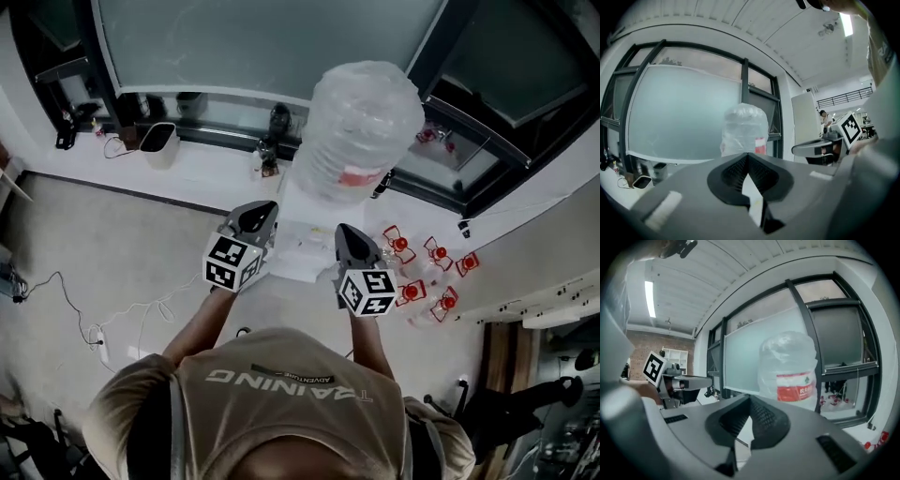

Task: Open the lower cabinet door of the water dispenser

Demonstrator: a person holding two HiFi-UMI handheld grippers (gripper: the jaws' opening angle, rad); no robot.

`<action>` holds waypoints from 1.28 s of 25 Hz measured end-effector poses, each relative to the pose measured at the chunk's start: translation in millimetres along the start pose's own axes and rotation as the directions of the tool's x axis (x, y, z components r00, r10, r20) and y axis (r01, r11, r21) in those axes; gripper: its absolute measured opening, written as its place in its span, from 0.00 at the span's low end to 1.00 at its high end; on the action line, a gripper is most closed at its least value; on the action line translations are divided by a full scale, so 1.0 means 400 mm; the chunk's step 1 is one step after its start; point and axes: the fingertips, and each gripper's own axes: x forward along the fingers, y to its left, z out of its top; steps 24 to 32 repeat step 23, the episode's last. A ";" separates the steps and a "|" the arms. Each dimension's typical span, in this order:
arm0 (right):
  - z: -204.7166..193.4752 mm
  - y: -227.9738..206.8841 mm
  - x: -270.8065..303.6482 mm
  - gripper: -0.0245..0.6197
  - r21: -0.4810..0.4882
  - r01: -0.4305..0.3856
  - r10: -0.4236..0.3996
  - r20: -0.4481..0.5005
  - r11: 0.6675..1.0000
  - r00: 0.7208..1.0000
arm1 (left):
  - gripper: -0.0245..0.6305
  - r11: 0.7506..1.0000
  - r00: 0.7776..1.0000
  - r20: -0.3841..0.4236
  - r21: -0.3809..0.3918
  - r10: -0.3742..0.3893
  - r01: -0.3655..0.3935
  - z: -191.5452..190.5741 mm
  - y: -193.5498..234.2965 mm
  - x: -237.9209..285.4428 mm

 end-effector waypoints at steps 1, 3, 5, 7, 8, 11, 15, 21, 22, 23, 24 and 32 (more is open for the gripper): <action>-0.008 -0.005 -0.004 0.05 -0.001 0.004 -0.004 -0.009 1.000 1.000 | 0.04 1.000 1.000 -0.010 0.005 0.000 0.000 -0.010 0.003 0.001; -0.018 -0.007 -0.015 0.05 -0.007 0.008 -0.008 -0.023 1.000 1.000 | 0.04 1.000 1.000 -0.009 0.010 0.001 -0.001 -0.016 0.005 0.001; -0.025 -0.007 -0.024 0.05 -0.021 0.007 -0.008 -0.038 1.000 0.999 | 0.04 1.000 1.000 0.001 0.014 0.003 -0.003 -0.018 0.001 0.002; -0.035 -0.005 -0.033 0.05 -0.029 0.007 -0.008 -0.054 1.000 0.998 | 0.04 0.999 1.000 -0.007 0.032 -0.005 0.005 -0.031 -0.016 0.003; -0.038 -0.003 -0.033 0.05 -0.028 0.006 -0.008 -0.061 1.000 0.998 | 0.04 0.999 1.000 -0.017 0.043 -0.010 0.011 -0.039 -0.024 0.002; -0.046 0.005 -0.012 0.05 -0.023 -0.011 0.009 -0.081 1.000 0.997 | 0.04 0.999 0.999 -0.040 0.029 -0.011 0.012 -0.059 -0.023 0.007; -0.097 0.013 -0.013 0.05 -0.003 -0.027 0.026 -0.130 1.000 0.991 | 0.04 1.000 0.996 -0.080 0.013 -0.024 0.025 -0.114 -0.033 0.015; -0.109 0.008 0.029 0.05 -0.036 -0.038 0.032 -0.156 0.999 0.987 | 0.04 0.998 0.995 -0.097 -0.061 -0.012 0.006 -0.128 0.016 0.035; -0.105 -0.002 0.036 0.05 -0.042 -0.039 0.032 -0.150 0.998 0.988 | 0.04 0.998 0.995 -0.103 -0.062 -0.008 0.002 -0.128 0.021 0.042; -0.101 -0.012 0.042 0.05 -0.047 -0.041 0.033 -0.143 0.998 0.989 | 0.04 0.998 0.994 -0.109 -0.062 -0.005 -0.002 -0.129 0.025 0.049; -0.101 -0.012 0.042 0.05 -0.047 -0.041 0.033 -0.143 0.998 0.989 | 0.04 0.998 0.994 -0.109 -0.062 -0.005 -0.002 -0.129 0.025 0.049; -0.101 -0.012 0.042 0.05 -0.047 -0.041 0.033 -0.143 0.998 0.989 | 0.04 0.998 0.994 -0.109 -0.062 -0.005 -0.002 -0.129 0.025 0.049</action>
